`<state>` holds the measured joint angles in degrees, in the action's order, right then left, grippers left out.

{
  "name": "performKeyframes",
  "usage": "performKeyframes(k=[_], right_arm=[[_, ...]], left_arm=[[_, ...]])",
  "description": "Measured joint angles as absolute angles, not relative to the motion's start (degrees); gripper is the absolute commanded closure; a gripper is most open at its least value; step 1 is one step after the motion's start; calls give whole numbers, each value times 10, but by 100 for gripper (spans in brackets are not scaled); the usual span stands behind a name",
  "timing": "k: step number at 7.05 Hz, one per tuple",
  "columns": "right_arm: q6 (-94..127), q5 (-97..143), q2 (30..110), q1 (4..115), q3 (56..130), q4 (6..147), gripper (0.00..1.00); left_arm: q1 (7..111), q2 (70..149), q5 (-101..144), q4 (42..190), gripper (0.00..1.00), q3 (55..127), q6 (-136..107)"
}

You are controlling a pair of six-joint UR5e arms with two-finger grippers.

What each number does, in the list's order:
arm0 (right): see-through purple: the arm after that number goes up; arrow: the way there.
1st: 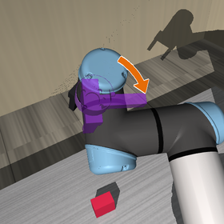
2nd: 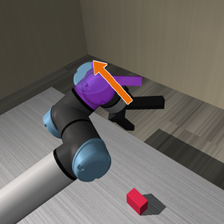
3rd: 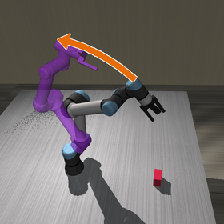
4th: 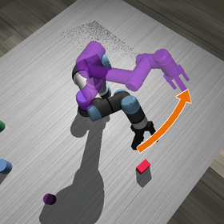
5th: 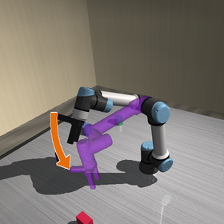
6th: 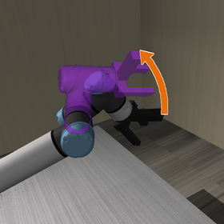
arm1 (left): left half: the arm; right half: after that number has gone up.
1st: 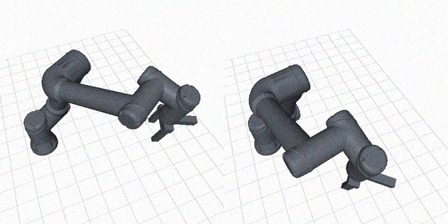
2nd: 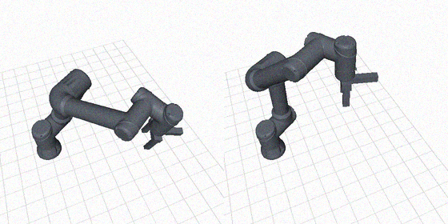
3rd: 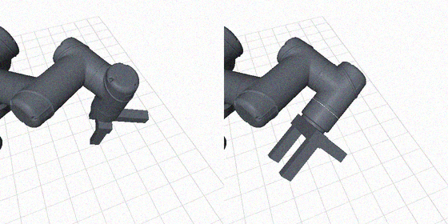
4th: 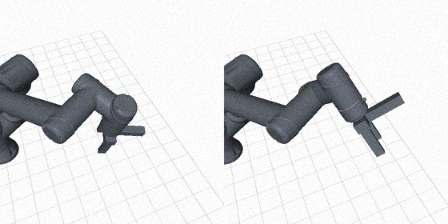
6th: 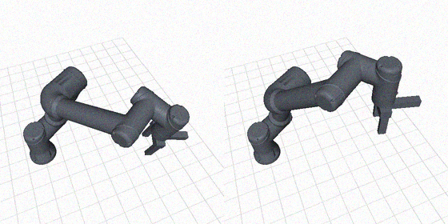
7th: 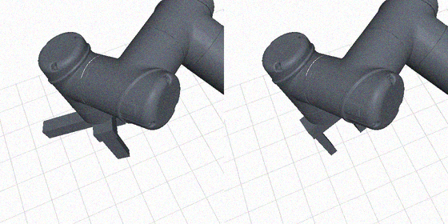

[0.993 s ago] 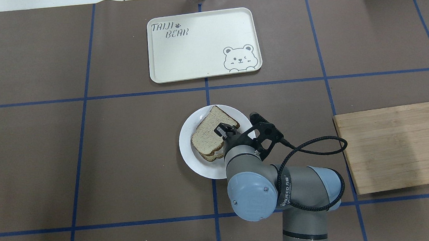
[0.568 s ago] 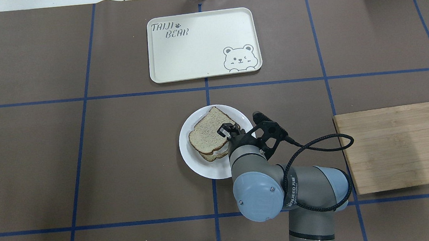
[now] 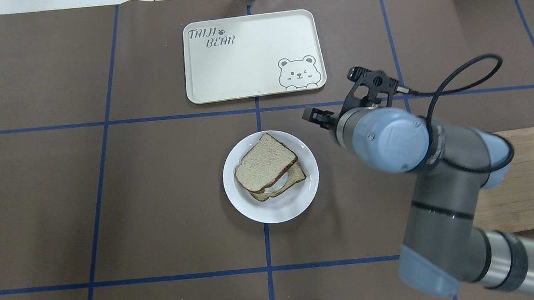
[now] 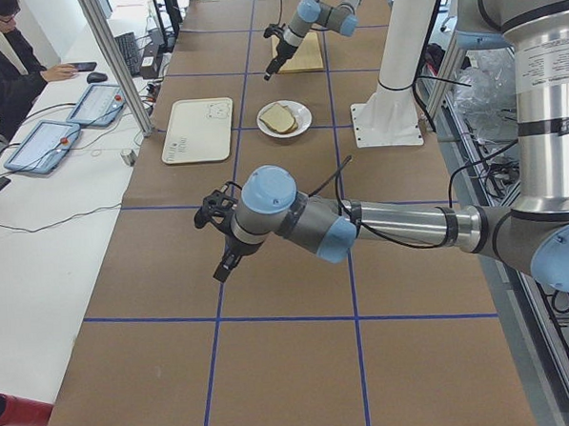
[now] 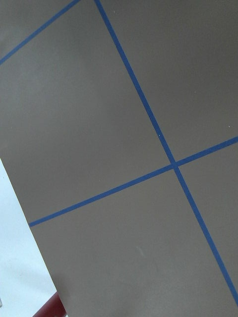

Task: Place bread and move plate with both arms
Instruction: 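Open the right gripper and withdraw it while the left arm reaches in, then grasp the white plate rim nearest the left gripper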

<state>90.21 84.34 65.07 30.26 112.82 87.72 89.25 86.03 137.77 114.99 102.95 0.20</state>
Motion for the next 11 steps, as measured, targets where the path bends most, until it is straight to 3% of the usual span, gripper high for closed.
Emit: performKeyframes(k=[5,9,11], right_arm=[[329,1195,815,629,1099,873,0],[-11,1319,983,830,1072,872,0],[-46,1342,1018,872,1069,872,0]], left_arm=[[650,962,1320,1342,1,1030,-527],[424,1017,1149,1471,2,1029,-862],[315,1044,1034,1491,14,1018,-928]])
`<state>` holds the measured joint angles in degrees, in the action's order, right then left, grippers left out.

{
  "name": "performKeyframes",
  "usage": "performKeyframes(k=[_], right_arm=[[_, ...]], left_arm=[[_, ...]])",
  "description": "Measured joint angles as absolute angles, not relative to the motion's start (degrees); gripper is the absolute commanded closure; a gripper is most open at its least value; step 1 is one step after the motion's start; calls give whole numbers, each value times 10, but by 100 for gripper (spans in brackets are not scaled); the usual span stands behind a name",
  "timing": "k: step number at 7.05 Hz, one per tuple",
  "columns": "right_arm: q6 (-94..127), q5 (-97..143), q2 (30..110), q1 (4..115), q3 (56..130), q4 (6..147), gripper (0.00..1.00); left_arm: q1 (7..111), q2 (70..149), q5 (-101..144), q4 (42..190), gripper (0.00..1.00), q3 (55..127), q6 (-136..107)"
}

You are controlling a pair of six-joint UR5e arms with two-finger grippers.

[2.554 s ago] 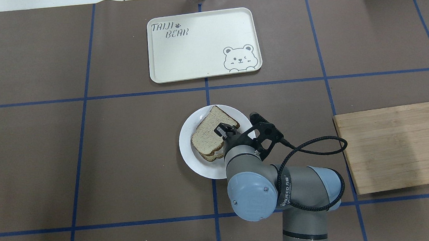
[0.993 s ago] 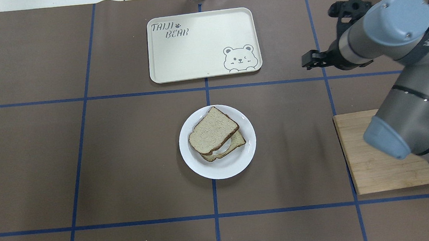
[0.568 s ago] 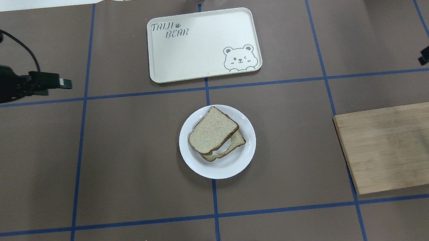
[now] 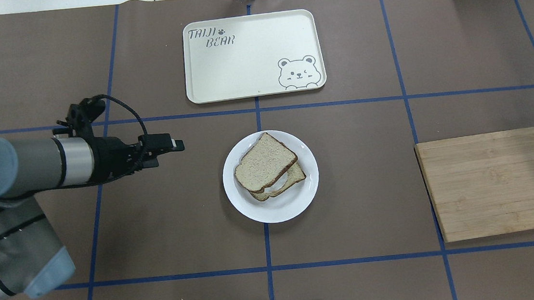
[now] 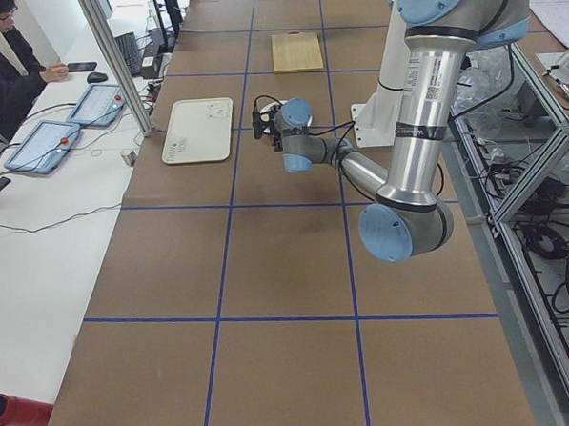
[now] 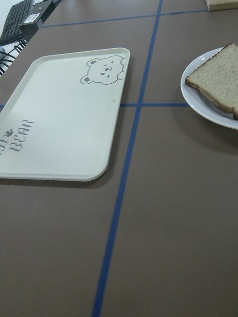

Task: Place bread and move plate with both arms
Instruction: 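Grasp the white plate rim nearest the left gripper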

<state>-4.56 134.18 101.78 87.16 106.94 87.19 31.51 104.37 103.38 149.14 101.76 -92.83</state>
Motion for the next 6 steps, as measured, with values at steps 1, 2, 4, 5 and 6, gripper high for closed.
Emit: performKeyframes(k=[1,2,4,5,6], right_arm=[[-46,1350,1022,878,1068,872,0],[-45,1355,1024,881,1067,873,0],[-45,1357,1025,883,1066,873,0],[-44,1357,1025,883,1066,873,0],[-44,1356,1025,883,1066,873,0]], left_arm=[[265,1063,976,1494,20,1006,-957],[229,1078,935,1498,24,991,-983],[205,1097,905,1547,27,939,-1044],[202,1114,901,1567,30,908,-1060],[201,1129,900,1576,30,887,-1067]])
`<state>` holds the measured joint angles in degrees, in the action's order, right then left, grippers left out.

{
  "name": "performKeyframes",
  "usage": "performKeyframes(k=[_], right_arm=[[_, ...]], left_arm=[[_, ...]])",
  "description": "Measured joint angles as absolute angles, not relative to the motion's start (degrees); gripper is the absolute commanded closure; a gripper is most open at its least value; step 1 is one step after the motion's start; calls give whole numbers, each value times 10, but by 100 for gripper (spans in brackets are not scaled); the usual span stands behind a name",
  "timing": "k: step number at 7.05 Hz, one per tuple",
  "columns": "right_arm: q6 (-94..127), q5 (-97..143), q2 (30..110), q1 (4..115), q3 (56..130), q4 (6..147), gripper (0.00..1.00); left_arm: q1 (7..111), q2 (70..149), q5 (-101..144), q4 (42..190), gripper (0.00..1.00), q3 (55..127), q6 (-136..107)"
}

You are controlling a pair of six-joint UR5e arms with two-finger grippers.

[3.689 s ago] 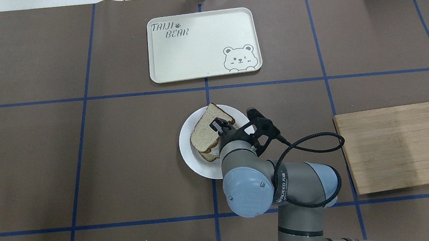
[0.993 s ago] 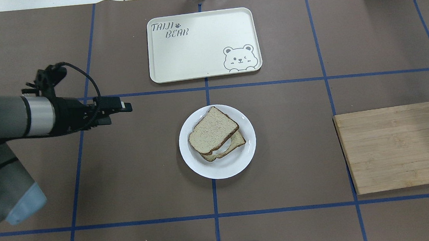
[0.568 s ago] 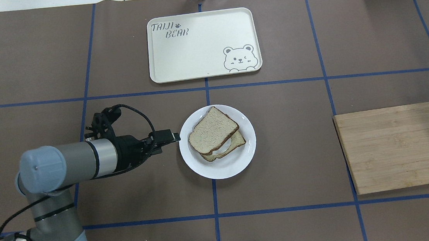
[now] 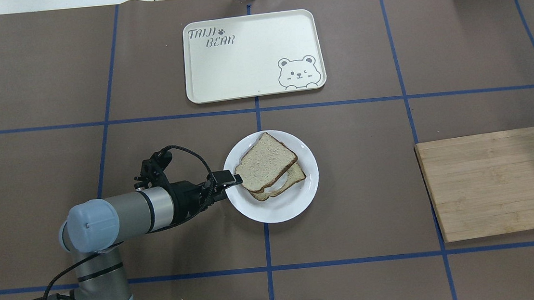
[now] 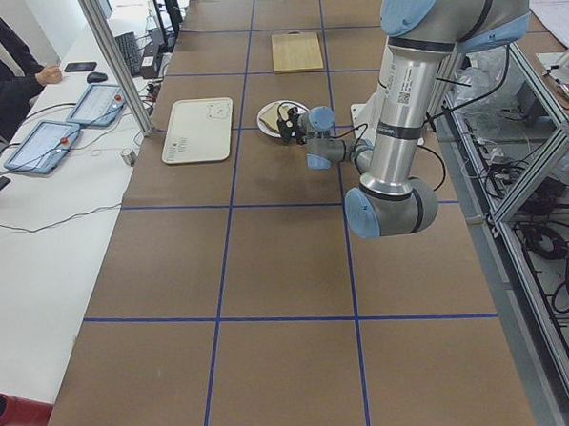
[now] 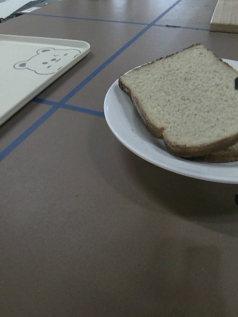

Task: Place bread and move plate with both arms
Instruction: 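Grasp the white plate rim nearest the left gripper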

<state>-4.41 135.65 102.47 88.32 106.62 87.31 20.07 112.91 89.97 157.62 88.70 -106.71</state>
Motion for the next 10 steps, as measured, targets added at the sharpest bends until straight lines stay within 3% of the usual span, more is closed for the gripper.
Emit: performKeyframes(k=[2,4,5,10], right_arm=[[-43,1356,1024,883,1066,873,0],[-43,1356,1024,884,1066,873,0],[-43,1356,1024,884,1066,873,0],[-41,1356,1024,884,1066,874,0]], left_arm=[[200,1138,899,1581,35,867,-1070],[199,1139,899,1593,59,856,-1071],[199,1140,899,1608,64,850,-1071],[197,1141,899,1654,65,826,-1072]])
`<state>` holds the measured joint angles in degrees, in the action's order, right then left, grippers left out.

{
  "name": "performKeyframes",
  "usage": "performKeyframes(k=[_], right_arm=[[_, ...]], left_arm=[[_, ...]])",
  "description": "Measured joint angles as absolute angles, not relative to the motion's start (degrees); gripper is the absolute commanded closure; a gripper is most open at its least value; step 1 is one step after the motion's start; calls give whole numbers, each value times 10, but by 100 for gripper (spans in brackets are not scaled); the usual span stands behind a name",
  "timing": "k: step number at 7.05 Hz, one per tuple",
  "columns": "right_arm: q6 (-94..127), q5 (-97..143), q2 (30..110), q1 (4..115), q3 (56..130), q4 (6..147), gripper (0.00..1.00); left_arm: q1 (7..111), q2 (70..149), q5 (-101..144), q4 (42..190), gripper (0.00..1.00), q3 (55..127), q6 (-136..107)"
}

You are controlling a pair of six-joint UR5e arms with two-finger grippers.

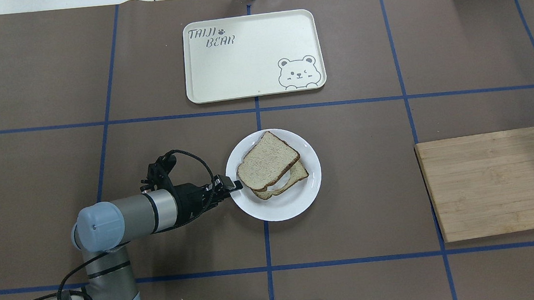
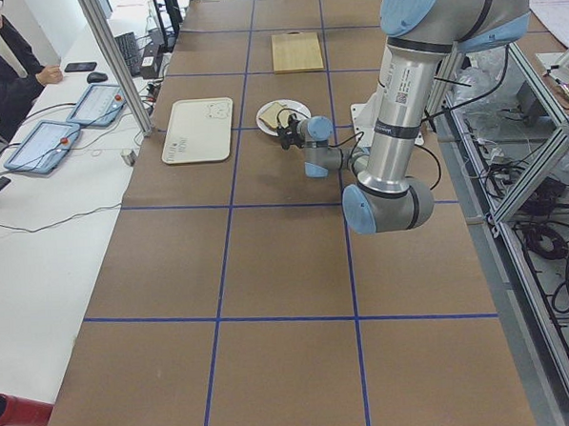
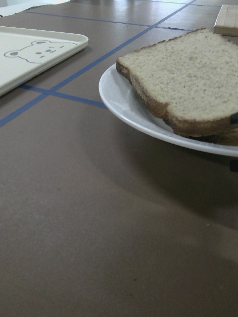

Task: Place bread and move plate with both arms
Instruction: 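Grasp the white plate rim nearest the left gripper, then slide the plate with the left gripper onto the bear tray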

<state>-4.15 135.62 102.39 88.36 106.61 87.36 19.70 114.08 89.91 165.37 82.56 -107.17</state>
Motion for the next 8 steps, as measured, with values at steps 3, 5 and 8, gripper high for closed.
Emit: performKeyframes(k=[3,5,8], right_arm=[[-41,1355,1023,884,1066,874,0],[-41,1355,1023,883,1066,874,0],[-41,1355,1022,884,1065,874,0]], left_arm=[[194,1141,899,1657,97,823,-1071],[191,1141,899,1659,100,823,-1071],[189,1146,899,1711,100,829,-1073]])
